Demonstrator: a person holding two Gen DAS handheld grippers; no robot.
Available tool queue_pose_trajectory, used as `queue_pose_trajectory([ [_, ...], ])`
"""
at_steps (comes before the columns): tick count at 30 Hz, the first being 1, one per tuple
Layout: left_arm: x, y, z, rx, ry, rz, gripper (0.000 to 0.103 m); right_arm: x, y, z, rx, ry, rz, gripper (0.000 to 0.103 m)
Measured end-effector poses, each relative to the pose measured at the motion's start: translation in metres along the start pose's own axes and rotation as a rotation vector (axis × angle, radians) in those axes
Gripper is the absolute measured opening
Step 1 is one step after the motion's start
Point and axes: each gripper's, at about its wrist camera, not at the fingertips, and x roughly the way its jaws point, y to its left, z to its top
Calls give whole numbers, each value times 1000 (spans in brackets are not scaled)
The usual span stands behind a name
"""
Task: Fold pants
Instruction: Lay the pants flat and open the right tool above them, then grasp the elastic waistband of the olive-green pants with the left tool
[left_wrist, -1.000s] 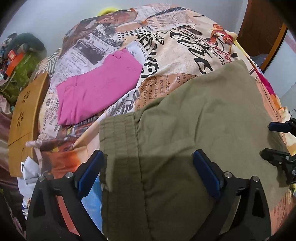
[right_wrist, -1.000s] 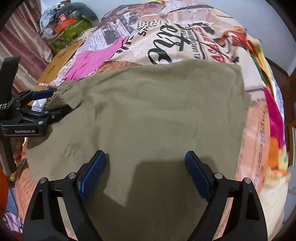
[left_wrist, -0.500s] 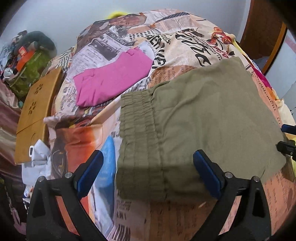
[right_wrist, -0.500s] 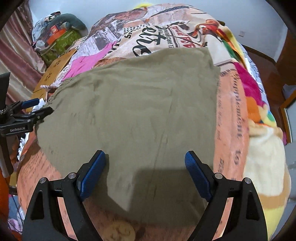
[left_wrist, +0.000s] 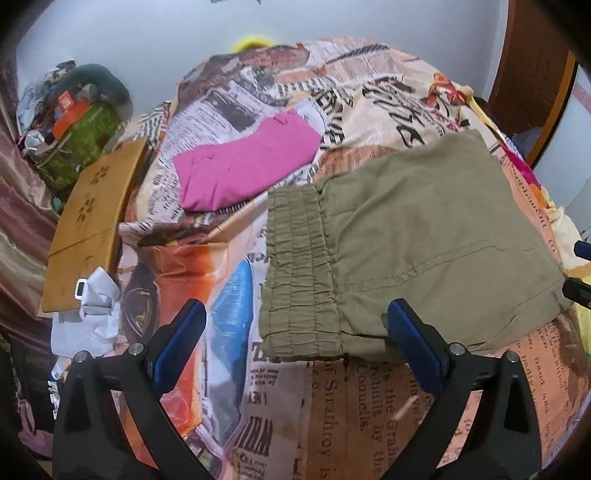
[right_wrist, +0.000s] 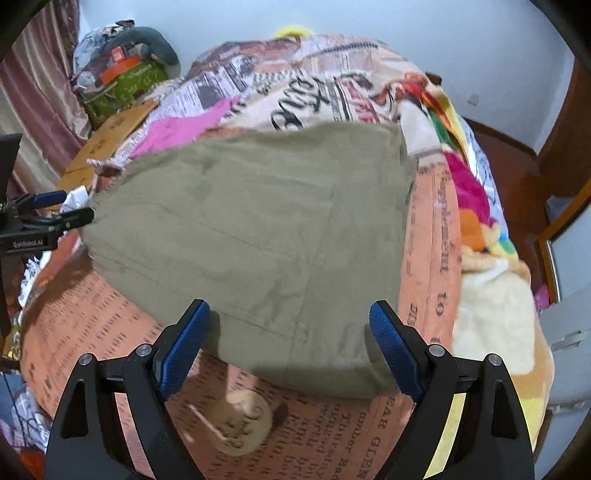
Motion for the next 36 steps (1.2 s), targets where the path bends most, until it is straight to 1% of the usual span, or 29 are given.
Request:
queue_pose_trajectory([
  [5,-15,12,1,-60,-30,-36,100,-7,22,17,-35,-69,26,86],
  [8,-15,22,-2,-117,-9,-92,100,-3,34,26,-40,-95,51,86],
  [10,-10,27,-7,-160,25,-141,100,3,40,29,-40,-98,63,86],
  [13,2,29,-16,-202,86,-213,100,21,48,32,-46,-76,79,86],
  [16,14,25,-25,-218,144,-240,100,42,50,29,-38,-15,77,86],
  [19,21,18,-30,-218,180,-281,100,57,48,26,-21,52,101,86],
  [25,35,-2,-30,-229,237,-415,100,55,48,20,-30,56,117,87],
  [28,40,-6,-25,-238,239,-431,102,54,47,18,-23,58,127,87],
  [30,43,-5,-21,-252,239,-457,102,55,47,18,-20,57,130,87],
  [36,61,12,-8,-383,246,-535,102,57,45,18,-16,60,141,87],
])
